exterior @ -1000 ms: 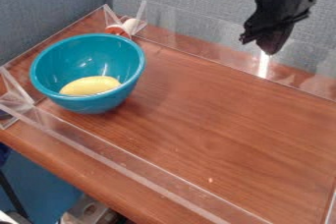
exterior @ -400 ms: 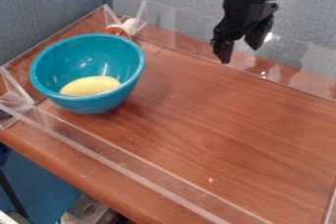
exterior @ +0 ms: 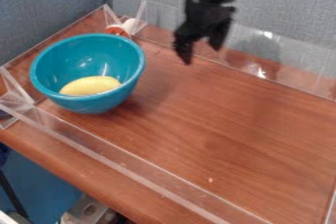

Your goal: Remove the mushroom from the blue bowl and put it on the table

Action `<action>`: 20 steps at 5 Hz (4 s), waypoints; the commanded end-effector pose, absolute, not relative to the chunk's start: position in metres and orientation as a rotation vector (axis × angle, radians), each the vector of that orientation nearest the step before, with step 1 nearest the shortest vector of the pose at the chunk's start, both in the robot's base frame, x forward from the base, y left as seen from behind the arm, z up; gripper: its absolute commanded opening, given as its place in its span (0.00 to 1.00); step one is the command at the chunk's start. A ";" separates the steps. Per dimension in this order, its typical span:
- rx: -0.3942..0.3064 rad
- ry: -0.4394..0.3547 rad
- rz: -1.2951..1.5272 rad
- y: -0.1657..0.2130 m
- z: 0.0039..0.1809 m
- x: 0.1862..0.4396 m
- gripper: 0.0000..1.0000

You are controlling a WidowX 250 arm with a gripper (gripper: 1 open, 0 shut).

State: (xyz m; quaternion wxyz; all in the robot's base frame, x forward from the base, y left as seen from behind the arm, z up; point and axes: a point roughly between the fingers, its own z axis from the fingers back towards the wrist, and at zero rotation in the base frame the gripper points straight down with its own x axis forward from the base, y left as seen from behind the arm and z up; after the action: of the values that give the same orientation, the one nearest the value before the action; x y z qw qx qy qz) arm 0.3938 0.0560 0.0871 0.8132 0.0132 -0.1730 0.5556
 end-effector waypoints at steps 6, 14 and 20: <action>-0.004 -0.458 1.281 0.143 0.119 0.381 0.00; -0.227 -0.388 1.061 0.145 0.167 0.325 0.00; -0.224 -0.382 1.018 0.183 0.193 0.287 0.00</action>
State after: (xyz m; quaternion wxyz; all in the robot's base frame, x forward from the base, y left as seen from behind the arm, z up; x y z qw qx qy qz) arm 0.2897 0.1816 0.1727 0.8524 -0.1145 -0.1495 0.4878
